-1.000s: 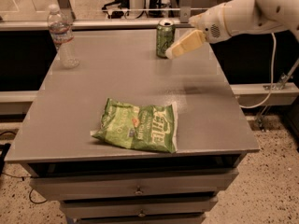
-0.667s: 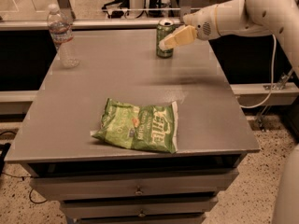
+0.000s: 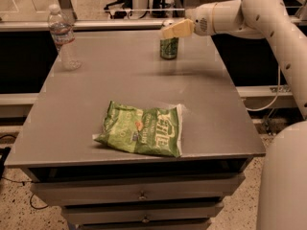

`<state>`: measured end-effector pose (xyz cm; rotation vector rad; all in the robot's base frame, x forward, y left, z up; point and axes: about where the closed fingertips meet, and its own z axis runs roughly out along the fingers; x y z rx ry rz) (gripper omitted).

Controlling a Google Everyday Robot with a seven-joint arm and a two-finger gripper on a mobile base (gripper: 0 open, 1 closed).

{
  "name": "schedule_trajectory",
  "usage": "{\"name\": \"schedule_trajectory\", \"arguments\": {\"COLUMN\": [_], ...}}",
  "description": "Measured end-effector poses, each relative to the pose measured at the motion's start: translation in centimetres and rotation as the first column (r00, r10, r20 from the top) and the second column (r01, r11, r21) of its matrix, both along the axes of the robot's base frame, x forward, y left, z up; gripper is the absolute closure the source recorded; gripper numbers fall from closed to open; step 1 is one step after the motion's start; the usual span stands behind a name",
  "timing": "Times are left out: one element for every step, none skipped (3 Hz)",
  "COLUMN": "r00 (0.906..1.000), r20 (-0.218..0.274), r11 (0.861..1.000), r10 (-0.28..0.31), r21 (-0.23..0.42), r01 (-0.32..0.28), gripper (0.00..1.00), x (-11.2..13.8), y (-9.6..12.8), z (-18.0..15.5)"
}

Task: Pick green can

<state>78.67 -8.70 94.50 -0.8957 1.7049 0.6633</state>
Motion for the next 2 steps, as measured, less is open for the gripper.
{"name": "schedule_trajectory", "arguments": {"r00": [0.9995, 0.9993], "r20": [0.002, -0.023], "r11": [0.999, 0.999], "r10": [-0.031, -0.029], "r21": [-0.013, -0.03], "r01": [0.031, 0.028], "gripper": [0.0, 0.0], "x": [1.4, 1.9], "y": [-0.4, 0.1], "z": [-0.8, -2.6]}}
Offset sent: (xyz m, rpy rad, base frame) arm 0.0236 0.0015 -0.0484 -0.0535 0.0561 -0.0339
